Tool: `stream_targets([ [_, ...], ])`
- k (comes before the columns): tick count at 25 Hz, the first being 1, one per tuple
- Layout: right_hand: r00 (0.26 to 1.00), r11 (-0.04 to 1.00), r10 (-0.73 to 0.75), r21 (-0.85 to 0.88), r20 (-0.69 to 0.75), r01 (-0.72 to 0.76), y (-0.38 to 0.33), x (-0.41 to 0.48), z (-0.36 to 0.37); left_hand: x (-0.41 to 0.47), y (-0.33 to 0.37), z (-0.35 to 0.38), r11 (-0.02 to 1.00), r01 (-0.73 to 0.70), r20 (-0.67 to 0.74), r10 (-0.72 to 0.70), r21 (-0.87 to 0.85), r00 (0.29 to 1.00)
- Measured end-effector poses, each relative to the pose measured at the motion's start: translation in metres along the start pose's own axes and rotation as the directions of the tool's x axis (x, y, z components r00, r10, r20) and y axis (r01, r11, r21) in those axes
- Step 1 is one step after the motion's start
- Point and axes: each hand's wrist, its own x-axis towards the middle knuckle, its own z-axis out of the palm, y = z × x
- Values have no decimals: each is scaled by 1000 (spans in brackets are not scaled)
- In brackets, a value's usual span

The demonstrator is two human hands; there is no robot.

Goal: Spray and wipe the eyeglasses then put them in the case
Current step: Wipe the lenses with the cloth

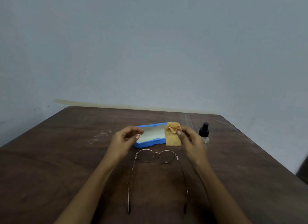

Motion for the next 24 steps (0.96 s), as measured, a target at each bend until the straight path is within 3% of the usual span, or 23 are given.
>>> stream_targets([
  [3,1000,1000,15,-22,-23,-16,4,-15,-2,-13,-14,-22,895,-232,115,203,381,972],
  [6,999,999,40,-16,-23,-40,9,-21,-1,-24,-21,-34,800,-316,222,233,509,947],
  [11,995,996,89,0,-47,-89,14,-23,-1,-34,-28,-28,725,-414,328,268,550,906],
  [24,928,896,360,314,-98,-314,28,-22,8,-34,-32,-19,733,-445,255,365,515,895],
])
